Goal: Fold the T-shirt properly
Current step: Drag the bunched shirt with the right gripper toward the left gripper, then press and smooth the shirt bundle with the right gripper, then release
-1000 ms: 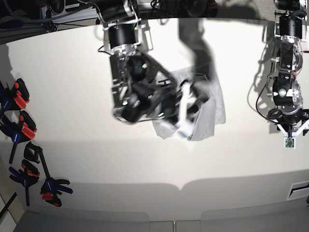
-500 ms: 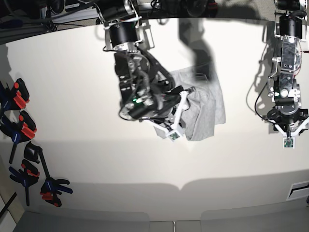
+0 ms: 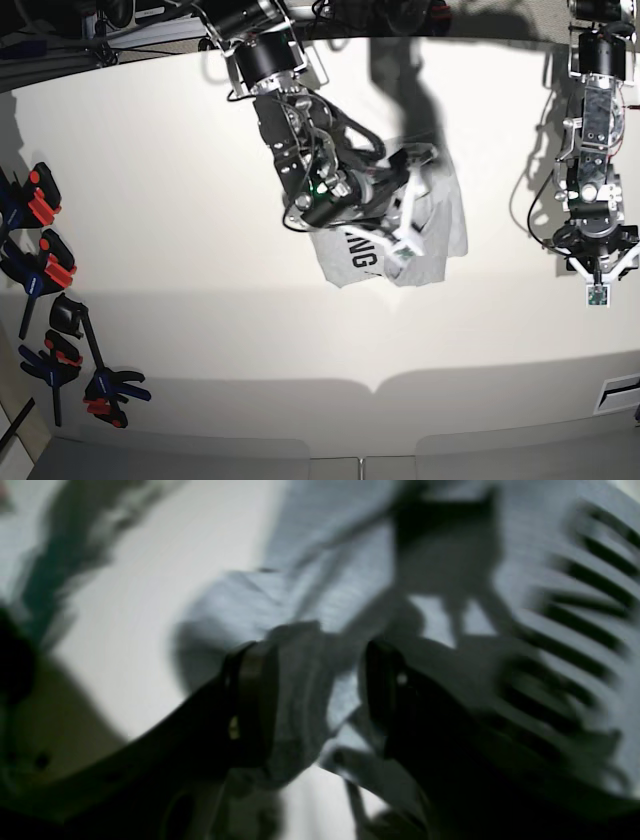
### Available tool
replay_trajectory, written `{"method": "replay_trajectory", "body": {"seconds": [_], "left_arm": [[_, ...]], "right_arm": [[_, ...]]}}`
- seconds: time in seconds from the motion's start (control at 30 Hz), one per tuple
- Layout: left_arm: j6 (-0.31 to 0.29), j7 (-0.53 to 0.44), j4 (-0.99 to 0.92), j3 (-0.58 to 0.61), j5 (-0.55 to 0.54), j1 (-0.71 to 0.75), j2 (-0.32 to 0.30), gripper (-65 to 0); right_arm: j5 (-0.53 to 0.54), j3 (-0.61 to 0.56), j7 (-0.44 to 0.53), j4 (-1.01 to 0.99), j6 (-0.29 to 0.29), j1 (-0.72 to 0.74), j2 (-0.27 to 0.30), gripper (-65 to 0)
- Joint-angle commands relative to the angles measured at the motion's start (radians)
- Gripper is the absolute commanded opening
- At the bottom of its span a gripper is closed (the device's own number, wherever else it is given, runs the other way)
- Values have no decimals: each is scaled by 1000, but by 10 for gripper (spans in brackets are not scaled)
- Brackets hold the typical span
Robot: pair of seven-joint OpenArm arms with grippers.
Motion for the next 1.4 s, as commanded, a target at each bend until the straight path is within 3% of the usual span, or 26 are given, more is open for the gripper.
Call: {"method": "replay_trajectory", "body": {"seconds": [0.0, 0.17, 0.37, 0.47, 0.6, 0.73, 0.9, 0.97, 1.23, 1.37], "left_arm": [[17, -24, 15, -6, 20, -22, -18, -411], [17, -25, 15, -6, 20, -22, -18, -411], [17, -25, 15, -6, 20, -22, -18, -411], [17, -25, 15, -6, 20, -22, -18, -411], [17, -25, 15, -6, 20, -22, -18, -411], [17, -24, 15, -6, 20, -22, -18, -411], [18, -24, 15, -6, 20, -22, -18, -411], [18, -24, 15, -6, 19, -22, -17, -411], [18, 14, 15, -6, 20, -22, -18, -411], [18, -2, 15, -6, 20, -22, -18, -411]], "right_arm": [[46, -2, 18, 16, 27, 28, -12, -386], [216, -3, 16, 16, 127, 29, -12, -386], [260, 8, 21, 16, 199, 30, -12, -386], [261, 33, 74, 16, 270, 39, -12, -386], [260, 87, 198, 16, 306, 68, -12, -386], [214, 181, 201, 16, 283, 90, -12, -386], [-75, 303, 201, 16, 152, 87, -12, -386], [-133, 331, 223, 16, 103, 87, -12, -388], [-195, 323, 309, -82, 53, 88, -12, -414], [-184, 264, 352, -199, 53, 106, -12, -414]]}}
